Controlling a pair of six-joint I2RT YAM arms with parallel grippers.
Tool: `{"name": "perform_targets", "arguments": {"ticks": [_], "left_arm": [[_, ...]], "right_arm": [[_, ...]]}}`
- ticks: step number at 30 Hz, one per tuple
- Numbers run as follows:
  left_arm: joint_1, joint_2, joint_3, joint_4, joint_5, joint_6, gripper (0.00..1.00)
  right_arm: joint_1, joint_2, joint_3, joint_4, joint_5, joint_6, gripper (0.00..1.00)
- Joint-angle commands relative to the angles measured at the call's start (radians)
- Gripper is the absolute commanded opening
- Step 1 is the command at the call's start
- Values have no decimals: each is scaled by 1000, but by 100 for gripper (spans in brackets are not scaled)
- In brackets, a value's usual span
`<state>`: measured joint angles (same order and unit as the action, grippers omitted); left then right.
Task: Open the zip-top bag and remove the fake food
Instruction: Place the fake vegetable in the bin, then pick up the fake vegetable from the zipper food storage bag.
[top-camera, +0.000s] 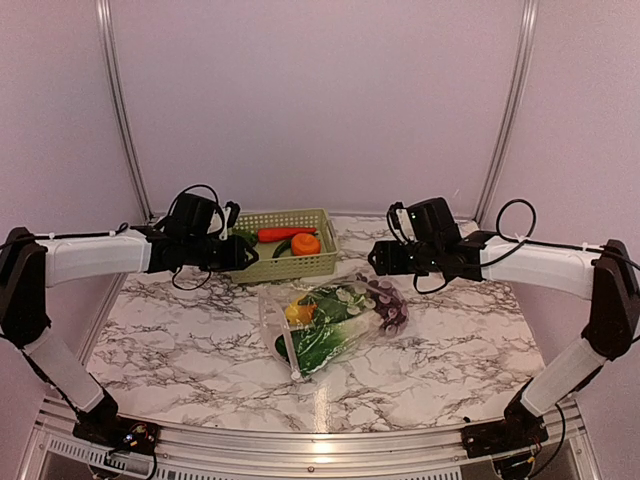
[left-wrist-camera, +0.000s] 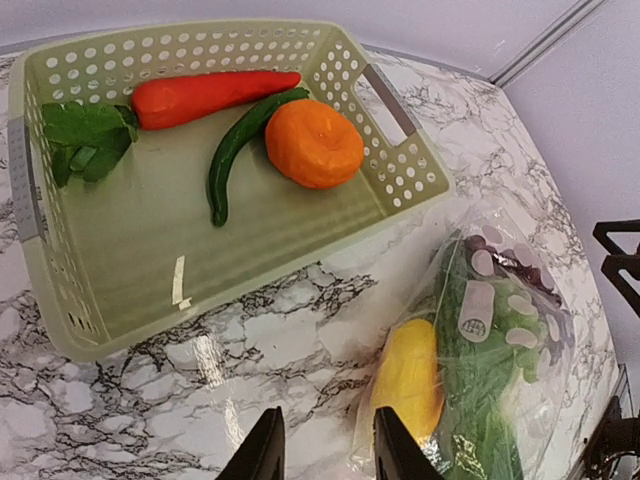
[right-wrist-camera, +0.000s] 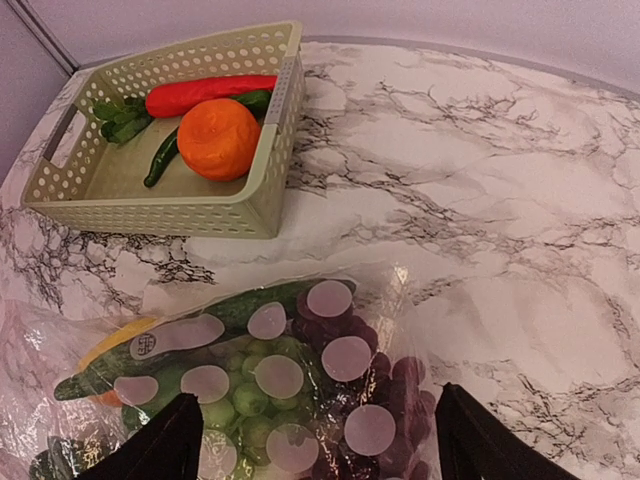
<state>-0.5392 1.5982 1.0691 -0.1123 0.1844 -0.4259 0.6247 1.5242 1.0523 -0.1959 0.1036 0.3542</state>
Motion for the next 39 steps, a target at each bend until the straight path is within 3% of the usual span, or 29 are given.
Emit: {"name": "perform_targets", "arguments": {"ticks": [1, 12, 25, 39], "left_arm": [[-72, -70, -98, 35, -43, -40, 32], [-235, -108, -266, 100, -56, -186, 27], [-261, -189, -419, 252, -53, -394, 28], [-292, 84, -356, 632, 12, -536, 27]], "right_arm": [[11, 4, 7, -24, -10, -9, 78], [37, 36, 20, -34, -25, -22, 73], [62, 88, 37, -29, -36, -15, 70], [73, 164, 79, -28, -30, -21, 67]]}}
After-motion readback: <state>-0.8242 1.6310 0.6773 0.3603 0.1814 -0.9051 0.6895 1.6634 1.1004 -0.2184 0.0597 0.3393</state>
